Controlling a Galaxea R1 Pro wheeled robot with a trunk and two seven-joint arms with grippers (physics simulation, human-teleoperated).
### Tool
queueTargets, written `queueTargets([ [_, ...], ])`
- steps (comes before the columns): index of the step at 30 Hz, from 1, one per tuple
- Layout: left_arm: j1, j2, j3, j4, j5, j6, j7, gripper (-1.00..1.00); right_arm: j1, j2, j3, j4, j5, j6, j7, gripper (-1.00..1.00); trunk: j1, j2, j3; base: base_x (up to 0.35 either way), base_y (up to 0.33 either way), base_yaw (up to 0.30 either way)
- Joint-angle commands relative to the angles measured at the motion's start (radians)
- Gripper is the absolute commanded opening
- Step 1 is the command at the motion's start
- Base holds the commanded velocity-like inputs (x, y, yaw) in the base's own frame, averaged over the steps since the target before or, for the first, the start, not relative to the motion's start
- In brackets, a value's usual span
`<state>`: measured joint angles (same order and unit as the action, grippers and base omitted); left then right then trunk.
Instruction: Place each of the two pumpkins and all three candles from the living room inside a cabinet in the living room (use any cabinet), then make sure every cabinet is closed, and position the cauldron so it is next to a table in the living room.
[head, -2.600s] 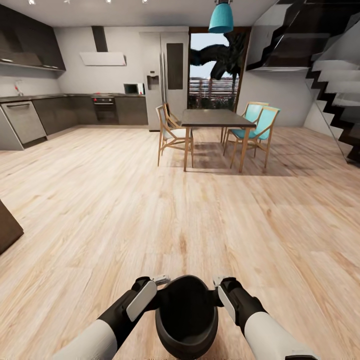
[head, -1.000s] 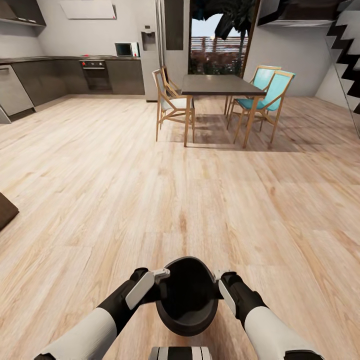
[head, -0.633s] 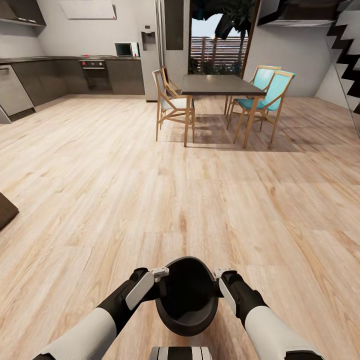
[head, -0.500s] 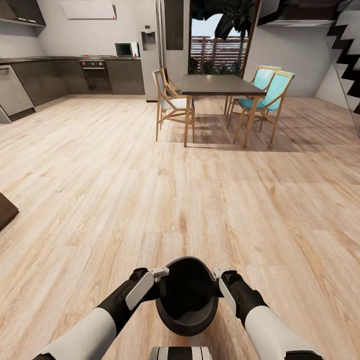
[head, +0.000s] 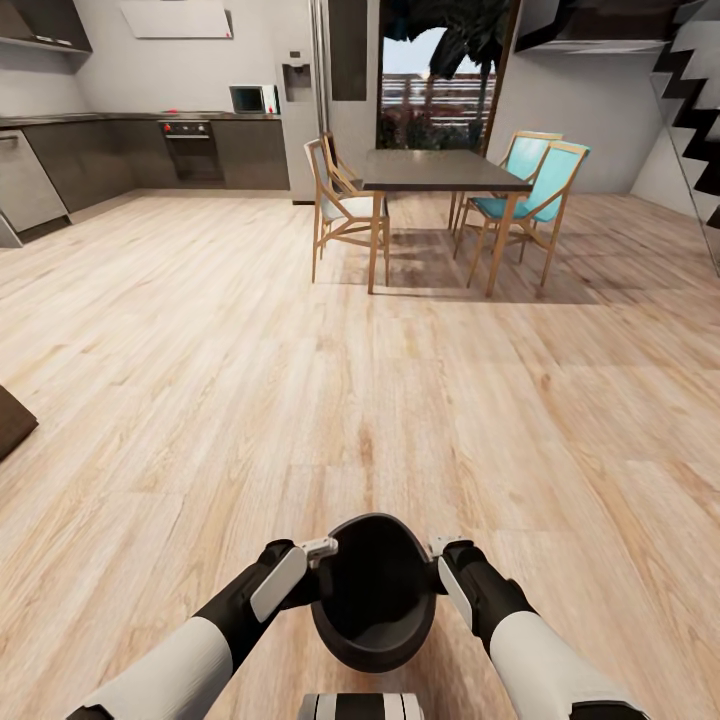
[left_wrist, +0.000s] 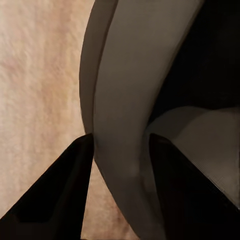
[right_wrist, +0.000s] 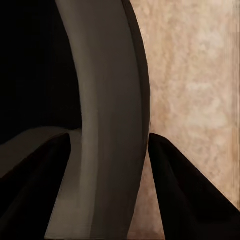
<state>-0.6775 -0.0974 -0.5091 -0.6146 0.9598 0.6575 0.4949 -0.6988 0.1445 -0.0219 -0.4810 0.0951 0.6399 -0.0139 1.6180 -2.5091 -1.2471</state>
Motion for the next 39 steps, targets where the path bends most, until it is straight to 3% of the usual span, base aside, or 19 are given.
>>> queueTargets([
  [1,-0.001,0.001,-0.005,-0.001,-0.012,0.005,0.011,-1.0,0.001,0.001,-0.003,-0.001,-0.025,0.004,0.003,-1.0,0.0,0.0,-0.001,0.0,0.0,0.0],
  [12,-0.001,0.002,-0.005,-0.001,-0.012,-0.005,0.01,-1.0,0.001,0.003,-0.003,-0.003,-0.023,0.004,0.002,-1.0,0.0,0.0,-0.001,0.0,0.0,-0.03],
  [39,-0.001,0.001,-0.006,-0.001,-0.012,-0.006,0.01,-1.0,0.001,0.003,-0.003,-0.004,-0.022,0.005,-0.001,-1.0,0.0,0.0,-0.001,0.0,0.0,-0.238],
])
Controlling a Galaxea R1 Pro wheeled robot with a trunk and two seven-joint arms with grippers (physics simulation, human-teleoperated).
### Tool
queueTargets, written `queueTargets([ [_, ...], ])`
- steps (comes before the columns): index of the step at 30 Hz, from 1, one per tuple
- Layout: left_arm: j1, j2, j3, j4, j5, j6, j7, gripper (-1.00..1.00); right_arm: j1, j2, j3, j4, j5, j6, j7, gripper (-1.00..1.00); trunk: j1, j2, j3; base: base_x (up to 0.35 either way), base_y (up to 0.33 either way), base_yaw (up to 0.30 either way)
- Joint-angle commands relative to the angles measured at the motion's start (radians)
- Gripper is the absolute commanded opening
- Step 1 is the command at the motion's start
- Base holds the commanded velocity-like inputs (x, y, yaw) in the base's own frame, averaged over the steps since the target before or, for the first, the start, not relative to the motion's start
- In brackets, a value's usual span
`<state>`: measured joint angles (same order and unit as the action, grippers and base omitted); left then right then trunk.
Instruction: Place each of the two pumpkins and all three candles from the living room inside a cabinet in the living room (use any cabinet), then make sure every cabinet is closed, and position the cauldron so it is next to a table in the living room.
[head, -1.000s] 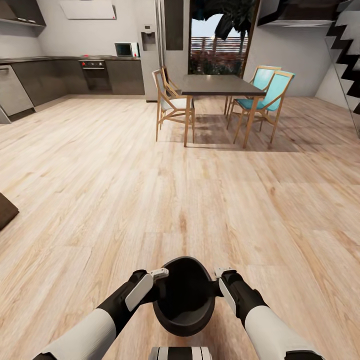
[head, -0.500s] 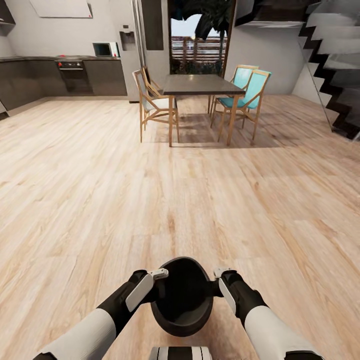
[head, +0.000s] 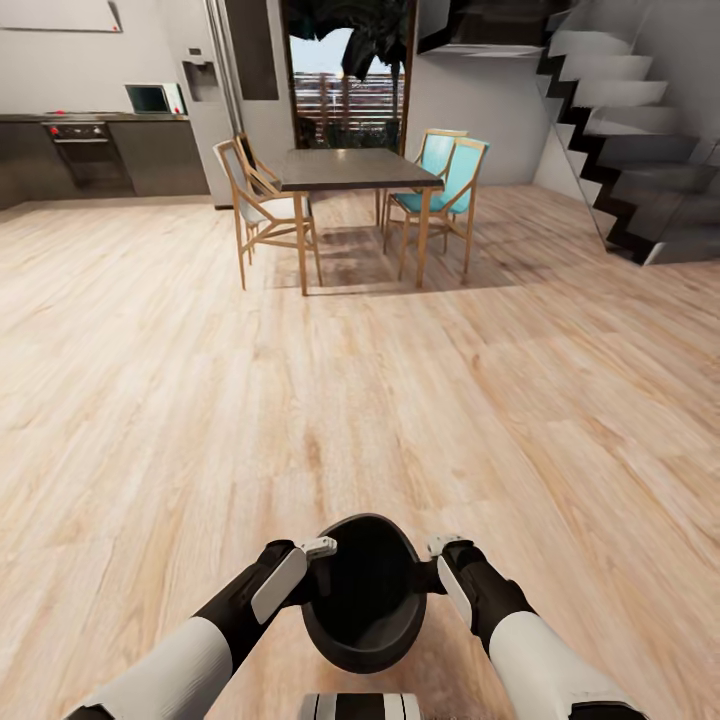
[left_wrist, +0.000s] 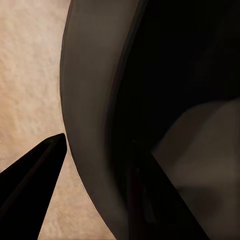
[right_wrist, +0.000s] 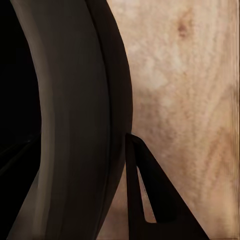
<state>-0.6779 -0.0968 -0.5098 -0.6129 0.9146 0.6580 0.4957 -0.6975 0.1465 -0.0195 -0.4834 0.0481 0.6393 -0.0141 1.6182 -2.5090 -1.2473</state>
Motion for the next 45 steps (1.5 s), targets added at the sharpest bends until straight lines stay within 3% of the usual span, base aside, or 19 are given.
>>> queueTargets([
  [1,0.0,0.0,-0.006,-0.002,0.033,-0.006,0.009,-1.0,-0.001,0.001,-0.005,-0.001,0.025,0.006,-0.001,-1.0,0.0,0.0,-0.001,0.0,0.0,-0.245],
  [21,0.0,0.0,-0.006,-0.002,0.033,-0.006,0.009,-1.0,-0.002,0.0,-0.005,-0.001,0.026,0.007,-0.001,-1.0,0.0,0.0,-0.001,0.0,-0.205,-0.251],
  [45,0.0,0.0,-0.006,-0.002,0.035,-0.006,0.009,-1.0,-0.005,-0.001,-0.005,-0.001,0.025,0.007,-0.001,-1.0,0.0,0.0,-0.001,0.0,-0.01,-0.266],
])
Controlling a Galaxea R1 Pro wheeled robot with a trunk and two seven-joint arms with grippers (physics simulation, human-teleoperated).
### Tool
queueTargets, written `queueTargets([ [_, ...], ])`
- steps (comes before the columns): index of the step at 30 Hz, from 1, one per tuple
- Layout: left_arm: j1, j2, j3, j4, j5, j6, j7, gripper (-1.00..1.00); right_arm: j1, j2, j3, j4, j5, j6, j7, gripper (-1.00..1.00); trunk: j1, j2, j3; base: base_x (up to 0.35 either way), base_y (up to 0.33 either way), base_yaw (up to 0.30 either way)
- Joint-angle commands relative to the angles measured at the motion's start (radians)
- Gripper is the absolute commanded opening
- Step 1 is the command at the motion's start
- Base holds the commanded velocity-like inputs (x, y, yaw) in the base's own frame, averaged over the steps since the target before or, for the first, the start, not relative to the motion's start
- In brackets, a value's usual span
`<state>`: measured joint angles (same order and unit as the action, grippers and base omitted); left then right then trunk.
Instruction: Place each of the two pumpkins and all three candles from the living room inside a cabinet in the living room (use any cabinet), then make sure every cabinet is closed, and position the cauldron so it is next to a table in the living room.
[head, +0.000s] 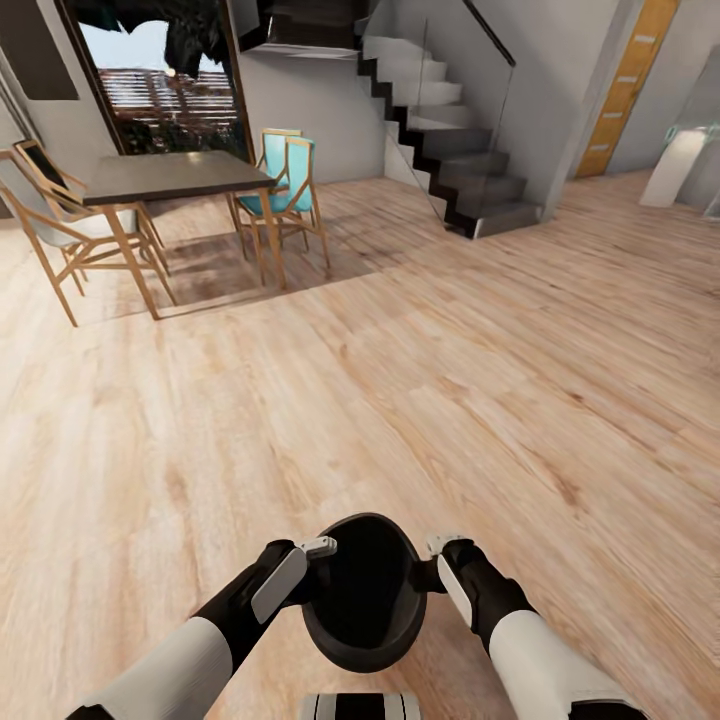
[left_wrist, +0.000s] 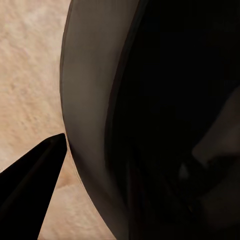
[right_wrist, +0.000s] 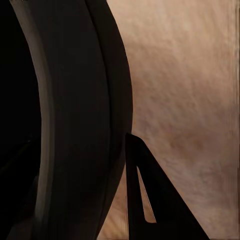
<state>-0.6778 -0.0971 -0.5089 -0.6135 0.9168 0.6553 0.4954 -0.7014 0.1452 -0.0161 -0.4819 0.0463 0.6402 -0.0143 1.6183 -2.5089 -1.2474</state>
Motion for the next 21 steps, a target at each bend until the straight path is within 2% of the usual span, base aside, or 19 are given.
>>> queueTargets([
  [1,0.0,0.0,-0.007,-0.002,0.033,-0.003,0.009,-1.0,-0.001,0.0,-0.008,-0.003,0.027,0.006,-0.001,-1.0,0.0,0.0,-0.001,0.0,0.0,-0.266],
  [21,0.0,0.0,-0.008,-0.002,0.033,-0.003,0.009,-1.0,-0.002,-0.001,-0.008,-0.003,0.027,0.006,-0.001,-1.0,0.0,0.0,-0.001,0.0,0.0,-0.266],
])
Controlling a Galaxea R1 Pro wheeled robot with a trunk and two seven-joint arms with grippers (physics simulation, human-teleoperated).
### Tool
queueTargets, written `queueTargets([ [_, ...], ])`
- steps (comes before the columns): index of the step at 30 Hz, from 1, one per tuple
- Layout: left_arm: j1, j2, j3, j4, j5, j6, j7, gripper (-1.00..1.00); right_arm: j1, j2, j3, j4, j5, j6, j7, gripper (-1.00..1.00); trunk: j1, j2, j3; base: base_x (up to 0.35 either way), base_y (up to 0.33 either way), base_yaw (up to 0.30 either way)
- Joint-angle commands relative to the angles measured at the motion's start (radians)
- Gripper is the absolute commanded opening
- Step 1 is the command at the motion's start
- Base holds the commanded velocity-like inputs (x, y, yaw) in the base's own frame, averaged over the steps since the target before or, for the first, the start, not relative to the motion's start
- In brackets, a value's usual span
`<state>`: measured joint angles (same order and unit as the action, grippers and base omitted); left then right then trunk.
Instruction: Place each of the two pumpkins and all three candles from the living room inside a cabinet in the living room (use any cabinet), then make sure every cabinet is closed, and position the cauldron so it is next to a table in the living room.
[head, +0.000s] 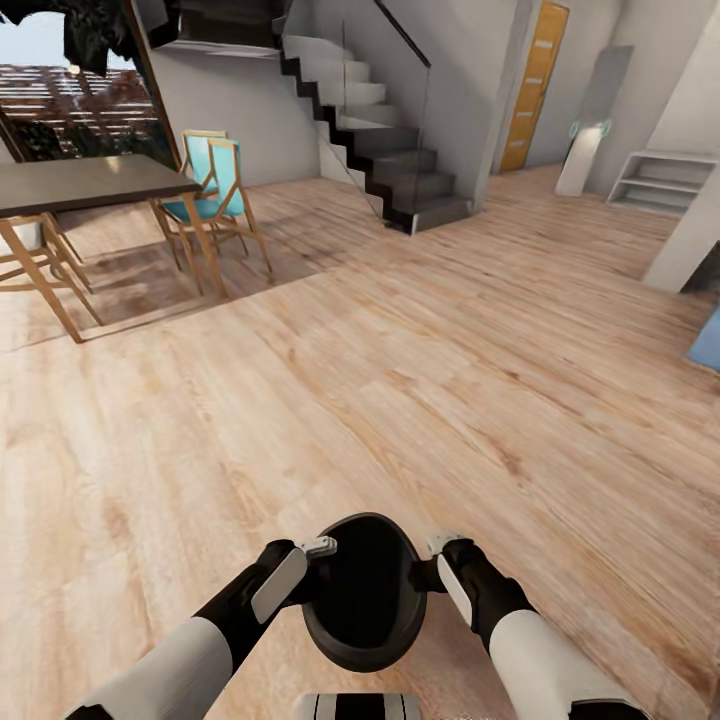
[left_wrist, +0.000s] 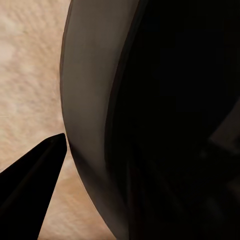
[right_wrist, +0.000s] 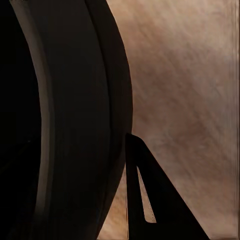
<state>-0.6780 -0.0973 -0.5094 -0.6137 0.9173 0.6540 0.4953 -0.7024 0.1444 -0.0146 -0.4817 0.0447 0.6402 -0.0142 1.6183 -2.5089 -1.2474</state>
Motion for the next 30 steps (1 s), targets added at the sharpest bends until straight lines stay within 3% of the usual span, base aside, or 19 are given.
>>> queueTargets([
  [1,0.0,0.001,-0.007,-0.001,0.032,-0.002,0.009,-1.0,-0.001,0.0,-0.01,-0.003,0.029,0.006,-0.001,-1.0,0.0,0.0,-0.001,0.0,0.0,-0.266],
  [30,0.0,0.001,-0.008,-0.001,0.032,-0.002,0.009,-1.0,-0.002,0.0,-0.01,-0.005,0.028,0.006,-0.001,-1.0,0.0,0.0,-0.001,0.0,0.0,-0.266],
])
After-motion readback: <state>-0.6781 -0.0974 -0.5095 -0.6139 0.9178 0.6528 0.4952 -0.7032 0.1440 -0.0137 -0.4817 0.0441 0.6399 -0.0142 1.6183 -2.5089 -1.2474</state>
